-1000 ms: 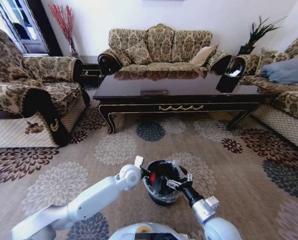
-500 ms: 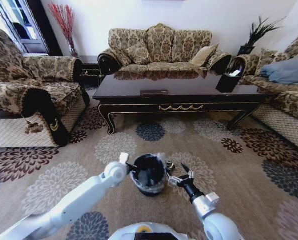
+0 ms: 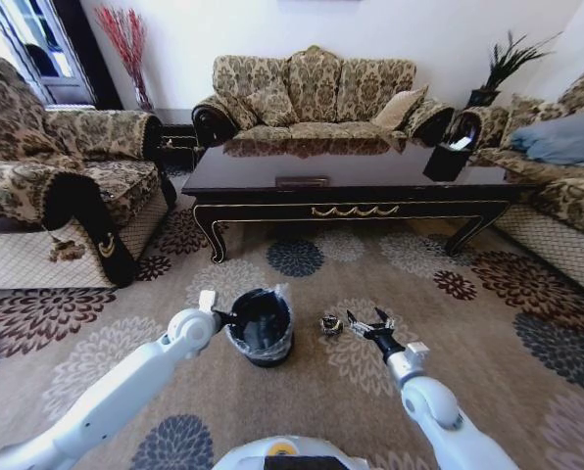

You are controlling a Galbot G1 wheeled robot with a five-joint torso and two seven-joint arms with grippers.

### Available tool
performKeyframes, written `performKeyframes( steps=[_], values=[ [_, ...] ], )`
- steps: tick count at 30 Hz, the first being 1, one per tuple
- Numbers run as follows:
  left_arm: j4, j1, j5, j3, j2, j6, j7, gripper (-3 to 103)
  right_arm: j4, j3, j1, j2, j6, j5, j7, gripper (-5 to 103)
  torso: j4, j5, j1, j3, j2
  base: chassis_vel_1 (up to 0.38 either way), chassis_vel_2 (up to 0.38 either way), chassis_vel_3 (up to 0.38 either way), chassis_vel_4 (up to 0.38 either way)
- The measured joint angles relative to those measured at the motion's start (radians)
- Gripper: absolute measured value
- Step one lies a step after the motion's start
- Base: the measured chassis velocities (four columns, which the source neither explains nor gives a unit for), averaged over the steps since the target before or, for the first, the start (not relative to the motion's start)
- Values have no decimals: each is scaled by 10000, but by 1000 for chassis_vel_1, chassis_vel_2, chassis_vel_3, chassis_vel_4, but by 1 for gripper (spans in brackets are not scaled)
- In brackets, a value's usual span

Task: Move to the front of the table and pick up the trash from the floor, then place it into the trash bin.

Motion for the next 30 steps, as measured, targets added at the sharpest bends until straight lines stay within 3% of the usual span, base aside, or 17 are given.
performKeyframes(
  steps=[11, 30],
  values=[
    [-67, 1476, 81, -1183, 442, 0, 279, 0, -2976, -1091, 1873, 848, 419, -324, -13, 100, 0, -4, 0, 0, 1, 0, 0, 0, 0],
    [-217, 1441, 197, -962, 234, -2, 176, 0, -6098, -1365, 3119, 2034, 857, -636, -184, 100, -2, 0, 0, -1, 1, 0, 0, 0, 0]
  ],
)
